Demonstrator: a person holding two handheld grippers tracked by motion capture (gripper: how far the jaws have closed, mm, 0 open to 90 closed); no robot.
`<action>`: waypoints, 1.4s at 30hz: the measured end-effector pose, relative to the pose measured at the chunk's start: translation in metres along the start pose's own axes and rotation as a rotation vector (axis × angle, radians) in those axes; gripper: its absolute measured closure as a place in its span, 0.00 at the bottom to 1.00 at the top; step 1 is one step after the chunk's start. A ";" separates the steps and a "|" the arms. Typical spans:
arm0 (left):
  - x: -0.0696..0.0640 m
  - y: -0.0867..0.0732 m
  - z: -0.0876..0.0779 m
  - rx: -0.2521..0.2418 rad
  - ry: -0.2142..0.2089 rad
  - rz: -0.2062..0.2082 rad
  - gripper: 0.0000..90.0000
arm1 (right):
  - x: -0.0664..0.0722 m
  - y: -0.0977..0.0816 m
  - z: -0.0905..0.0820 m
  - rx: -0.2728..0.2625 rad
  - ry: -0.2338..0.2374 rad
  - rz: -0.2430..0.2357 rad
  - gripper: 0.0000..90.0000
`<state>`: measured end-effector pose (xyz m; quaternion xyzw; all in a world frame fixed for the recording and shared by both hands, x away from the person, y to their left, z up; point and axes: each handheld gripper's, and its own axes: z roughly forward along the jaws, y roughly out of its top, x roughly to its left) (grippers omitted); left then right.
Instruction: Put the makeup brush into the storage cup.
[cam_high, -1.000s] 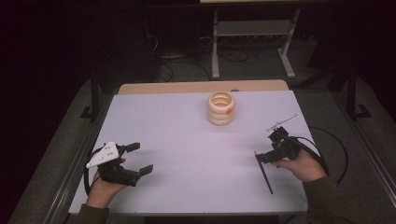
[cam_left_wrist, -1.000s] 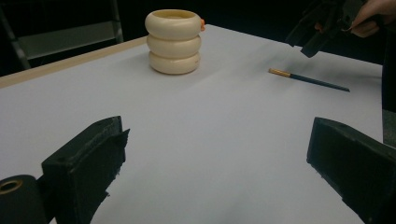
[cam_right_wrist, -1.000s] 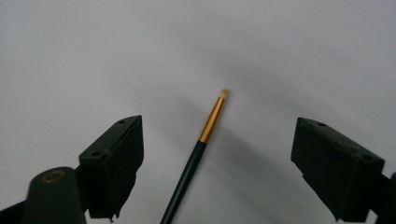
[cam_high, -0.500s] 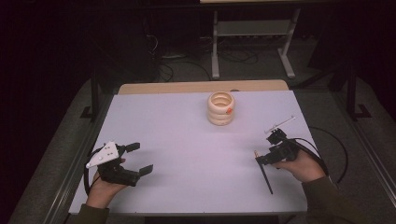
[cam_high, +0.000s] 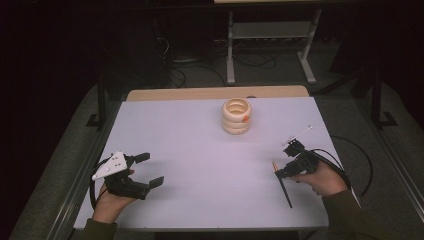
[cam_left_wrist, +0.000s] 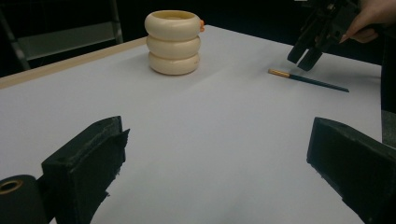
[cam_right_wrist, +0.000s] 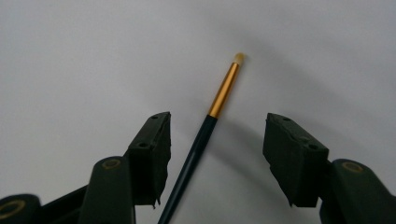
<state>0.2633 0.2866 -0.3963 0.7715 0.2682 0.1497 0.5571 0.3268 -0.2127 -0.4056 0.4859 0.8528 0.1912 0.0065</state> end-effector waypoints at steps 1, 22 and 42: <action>0.000 0.000 0.000 -0.001 0.000 0.000 0.04 | 0.000 0.000 0.001 0.006 0.003 -0.002 0.46; 0.000 0.000 0.000 0.003 0.001 0.002 0.04 | 0.005 0.000 0.011 0.067 -0.003 -0.036 0.66; 0.000 0.000 0.000 0.004 0.003 0.001 0.04 | 0.008 -0.001 0.014 0.094 -0.012 -0.060 0.78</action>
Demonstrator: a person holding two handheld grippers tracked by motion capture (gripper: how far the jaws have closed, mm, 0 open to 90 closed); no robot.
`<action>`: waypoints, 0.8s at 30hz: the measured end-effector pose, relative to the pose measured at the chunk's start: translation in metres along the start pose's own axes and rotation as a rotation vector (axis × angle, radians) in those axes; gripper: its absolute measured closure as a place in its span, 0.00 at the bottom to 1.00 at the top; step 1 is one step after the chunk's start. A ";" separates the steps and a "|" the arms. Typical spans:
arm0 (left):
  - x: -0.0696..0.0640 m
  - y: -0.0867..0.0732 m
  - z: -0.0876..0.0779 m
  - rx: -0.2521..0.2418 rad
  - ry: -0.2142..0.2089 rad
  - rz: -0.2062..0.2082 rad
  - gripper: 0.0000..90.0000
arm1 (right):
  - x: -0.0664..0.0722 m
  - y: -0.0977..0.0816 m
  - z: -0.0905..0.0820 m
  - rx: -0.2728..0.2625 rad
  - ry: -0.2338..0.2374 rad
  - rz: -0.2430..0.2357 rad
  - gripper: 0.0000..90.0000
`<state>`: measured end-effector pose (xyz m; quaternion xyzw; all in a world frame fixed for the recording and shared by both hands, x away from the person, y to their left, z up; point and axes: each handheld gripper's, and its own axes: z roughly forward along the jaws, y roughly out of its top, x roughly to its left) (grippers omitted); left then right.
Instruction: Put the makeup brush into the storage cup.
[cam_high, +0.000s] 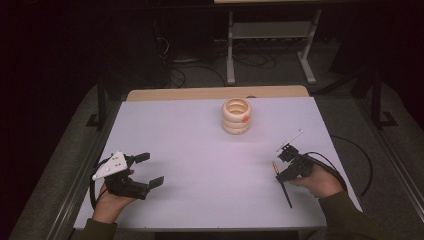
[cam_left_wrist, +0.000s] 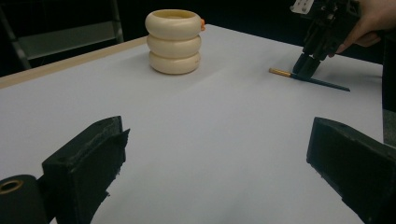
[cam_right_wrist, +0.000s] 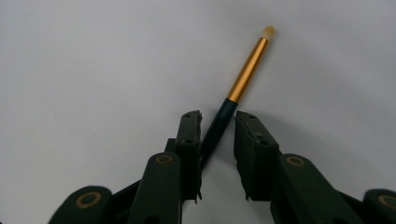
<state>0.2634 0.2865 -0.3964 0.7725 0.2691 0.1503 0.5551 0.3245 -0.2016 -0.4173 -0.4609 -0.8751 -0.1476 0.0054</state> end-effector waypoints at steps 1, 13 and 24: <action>0.000 0.000 0.000 0.000 0.000 -0.001 0.04 | 0.000 0.000 0.000 0.002 0.000 -0.002 0.79; 0.000 0.000 0.000 -0.002 0.001 -0.001 0.04 | 0.000 0.000 0.001 0.014 -0.017 -0.005 0.84; 0.000 0.000 0.000 -0.003 0.002 0.000 0.04 | 0.001 0.000 0.002 0.028 -0.033 -0.022 0.87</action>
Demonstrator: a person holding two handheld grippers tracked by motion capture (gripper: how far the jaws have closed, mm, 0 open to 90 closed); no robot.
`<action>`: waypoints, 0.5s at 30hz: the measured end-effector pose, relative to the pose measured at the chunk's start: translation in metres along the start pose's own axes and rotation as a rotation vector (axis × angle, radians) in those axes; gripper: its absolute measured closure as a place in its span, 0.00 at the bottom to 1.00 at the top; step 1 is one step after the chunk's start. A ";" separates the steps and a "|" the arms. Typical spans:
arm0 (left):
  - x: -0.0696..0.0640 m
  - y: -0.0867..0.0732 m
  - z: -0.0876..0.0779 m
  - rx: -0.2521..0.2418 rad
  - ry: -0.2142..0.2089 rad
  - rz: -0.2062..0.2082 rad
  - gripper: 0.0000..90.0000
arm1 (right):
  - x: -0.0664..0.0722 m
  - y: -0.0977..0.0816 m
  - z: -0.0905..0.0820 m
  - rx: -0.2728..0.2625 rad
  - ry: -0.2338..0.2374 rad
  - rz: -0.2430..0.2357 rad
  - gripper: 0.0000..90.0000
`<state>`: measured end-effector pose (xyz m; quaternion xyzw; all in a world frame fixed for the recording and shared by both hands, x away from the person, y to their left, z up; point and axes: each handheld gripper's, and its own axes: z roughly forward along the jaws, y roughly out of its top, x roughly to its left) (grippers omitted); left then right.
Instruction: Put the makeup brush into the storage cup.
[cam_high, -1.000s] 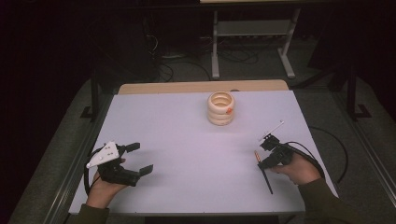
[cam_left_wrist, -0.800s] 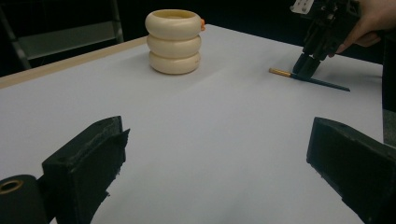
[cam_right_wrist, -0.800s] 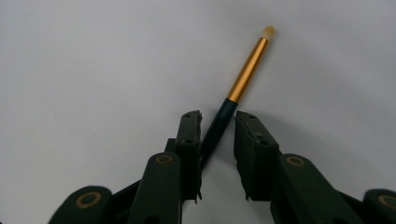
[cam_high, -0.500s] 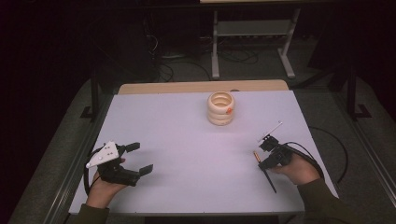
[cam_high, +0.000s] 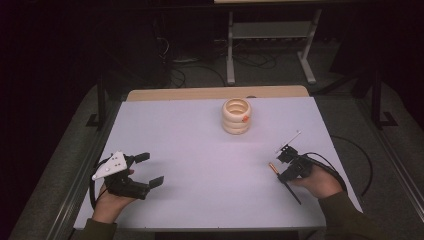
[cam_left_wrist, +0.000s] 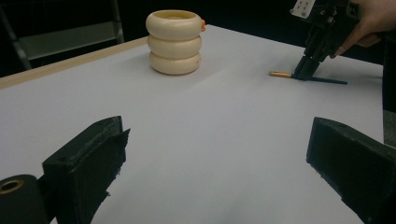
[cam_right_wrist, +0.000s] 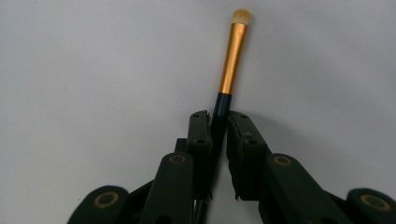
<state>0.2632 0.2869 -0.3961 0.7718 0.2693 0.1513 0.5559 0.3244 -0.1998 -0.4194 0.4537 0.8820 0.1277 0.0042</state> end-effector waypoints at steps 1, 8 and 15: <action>0.000 0.000 0.000 -0.002 0.000 0.000 0.04 | 0.000 0.000 0.000 0.000 0.000 -0.001 0.87; 0.000 0.000 0.000 0.000 0.000 -0.001 0.04 | 0.001 0.000 0.000 0.005 -0.010 -0.013 0.88; 0.000 0.000 0.000 -0.003 0.000 -0.001 0.04 | 0.005 0.001 0.001 0.013 -0.026 -0.017 0.89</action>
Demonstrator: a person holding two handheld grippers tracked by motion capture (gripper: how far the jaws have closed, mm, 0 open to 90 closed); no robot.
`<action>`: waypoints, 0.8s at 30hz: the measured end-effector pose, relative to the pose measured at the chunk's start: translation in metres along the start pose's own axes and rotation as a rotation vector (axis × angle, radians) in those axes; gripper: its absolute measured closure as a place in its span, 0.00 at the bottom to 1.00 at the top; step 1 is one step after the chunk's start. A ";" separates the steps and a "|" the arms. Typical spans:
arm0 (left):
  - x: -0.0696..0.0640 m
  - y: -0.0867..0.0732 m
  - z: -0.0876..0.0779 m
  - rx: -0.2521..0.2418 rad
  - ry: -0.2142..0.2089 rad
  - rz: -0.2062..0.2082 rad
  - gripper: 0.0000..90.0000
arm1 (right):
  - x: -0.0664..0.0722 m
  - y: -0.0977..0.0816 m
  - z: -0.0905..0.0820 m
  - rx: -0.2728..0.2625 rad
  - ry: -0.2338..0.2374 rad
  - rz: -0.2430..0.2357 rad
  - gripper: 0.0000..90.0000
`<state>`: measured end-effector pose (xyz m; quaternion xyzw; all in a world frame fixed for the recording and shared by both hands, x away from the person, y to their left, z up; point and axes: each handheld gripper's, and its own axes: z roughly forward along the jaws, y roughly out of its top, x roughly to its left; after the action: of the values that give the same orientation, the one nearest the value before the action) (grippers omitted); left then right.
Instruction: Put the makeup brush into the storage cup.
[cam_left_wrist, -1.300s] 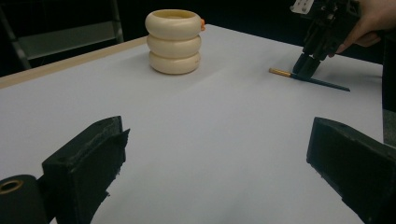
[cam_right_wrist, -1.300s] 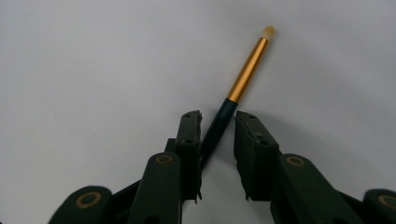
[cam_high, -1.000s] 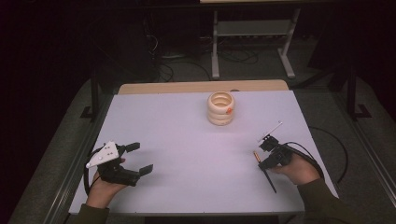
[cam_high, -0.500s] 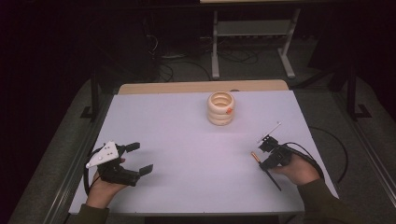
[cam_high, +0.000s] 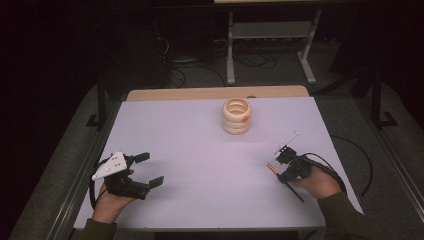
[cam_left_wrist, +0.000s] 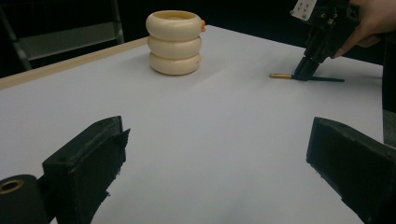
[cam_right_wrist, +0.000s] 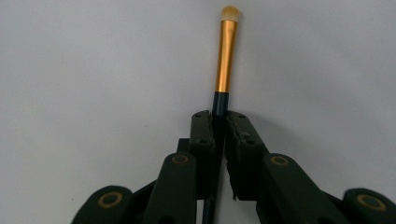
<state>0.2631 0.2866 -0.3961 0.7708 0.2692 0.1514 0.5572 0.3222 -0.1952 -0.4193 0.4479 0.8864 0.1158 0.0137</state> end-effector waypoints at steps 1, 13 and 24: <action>0.000 0.000 0.000 0.000 -0.001 0.001 0.04 | 0.000 0.000 0.000 0.002 -0.003 -0.004 0.89; 0.000 0.000 0.000 -0.001 0.000 0.001 0.04 | 0.000 -0.001 0.000 -0.006 -0.007 -0.012 0.91; 0.000 0.000 -0.001 -0.001 0.001 -0.001 0.04 | -0.005 -0.002 -0.002 -0.028 0.011 0.000 0.91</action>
<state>0.2631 0.2873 -0.3960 0.7702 0.2697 0.1520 0.5576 0.3238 -0.2006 -0.4181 0.4472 0.8847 0.1305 0.0152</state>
